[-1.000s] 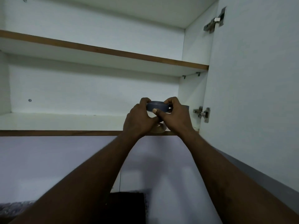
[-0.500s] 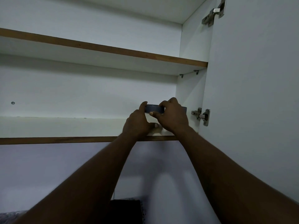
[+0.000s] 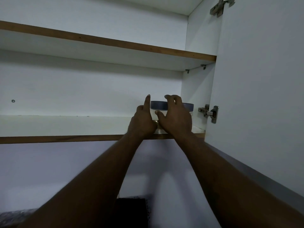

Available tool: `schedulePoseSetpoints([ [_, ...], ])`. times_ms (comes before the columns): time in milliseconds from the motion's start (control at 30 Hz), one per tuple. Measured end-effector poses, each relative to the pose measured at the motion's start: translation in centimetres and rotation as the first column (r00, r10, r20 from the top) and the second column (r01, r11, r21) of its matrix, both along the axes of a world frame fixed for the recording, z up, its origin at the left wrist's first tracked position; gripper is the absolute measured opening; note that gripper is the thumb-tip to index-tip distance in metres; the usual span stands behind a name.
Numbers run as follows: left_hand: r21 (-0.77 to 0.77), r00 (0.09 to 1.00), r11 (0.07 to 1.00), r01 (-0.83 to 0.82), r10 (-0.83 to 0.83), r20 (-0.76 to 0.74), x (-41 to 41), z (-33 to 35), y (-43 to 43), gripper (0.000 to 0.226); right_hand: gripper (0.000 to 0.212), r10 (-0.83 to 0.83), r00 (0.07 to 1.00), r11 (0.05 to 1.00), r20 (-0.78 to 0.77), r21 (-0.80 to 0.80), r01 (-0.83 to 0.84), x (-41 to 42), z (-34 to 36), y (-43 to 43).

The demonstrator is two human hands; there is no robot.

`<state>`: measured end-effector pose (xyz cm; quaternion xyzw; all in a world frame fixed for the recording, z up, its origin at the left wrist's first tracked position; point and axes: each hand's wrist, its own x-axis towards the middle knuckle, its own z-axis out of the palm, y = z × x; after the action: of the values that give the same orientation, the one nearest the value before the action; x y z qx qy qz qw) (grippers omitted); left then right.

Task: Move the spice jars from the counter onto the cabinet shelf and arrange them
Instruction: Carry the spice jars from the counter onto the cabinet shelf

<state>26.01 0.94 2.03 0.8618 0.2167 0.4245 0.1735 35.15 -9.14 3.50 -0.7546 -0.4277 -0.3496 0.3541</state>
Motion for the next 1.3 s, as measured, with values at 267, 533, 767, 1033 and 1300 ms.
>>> schedulePoseSetpoints([
  [267, 0.102, 0.92, 0.994, -0.03, -0.013, 0.392, -8.2, -5.4, -1.8, 0.062, 0.012, 0.273, 0.962, 0.93, 0.013, 0.253, -0.267, -8.3, -5.4, -0.3],
  [533, -0.143, 0.999, 0.989, -0.044, 0.043, -0.006, -20.3, -18.9, -0.5, 0.03, 0.008, 0.349, 0.882, 0.907, -0.317, -0.125, -0.403, -17.6, -20.3, 1.6],
  [767, -0.325, 0.897, 0.932, -0.163, 0.003, -0.442, -32.0, -34.1, -2.2, 0.033, 0.013, 0.313, 0.774, 0.64, -0.551, -0.48, -0.6, -27.2, -34.9, -0.2],
  [1033, -0.412, 0.645, 0.859, -0.303, -0.134, -0.753, -40.2, -45.4, -6.6, 0.048, 0.034, 0.286, 0.65, 0.358, -0.704, -0.551, -0.754, -34.9, -46.5, -4.1],
  [1300, -0.228, 0.427, 0.94, -0.253, -0.103, -0.899, -42.9, -50.6, -10.4, 0.067, 0.047, 0.08, 0.645, 0.232, -0.76, -0.615, -0.753, -37.3, -50.8, -8.1],
])
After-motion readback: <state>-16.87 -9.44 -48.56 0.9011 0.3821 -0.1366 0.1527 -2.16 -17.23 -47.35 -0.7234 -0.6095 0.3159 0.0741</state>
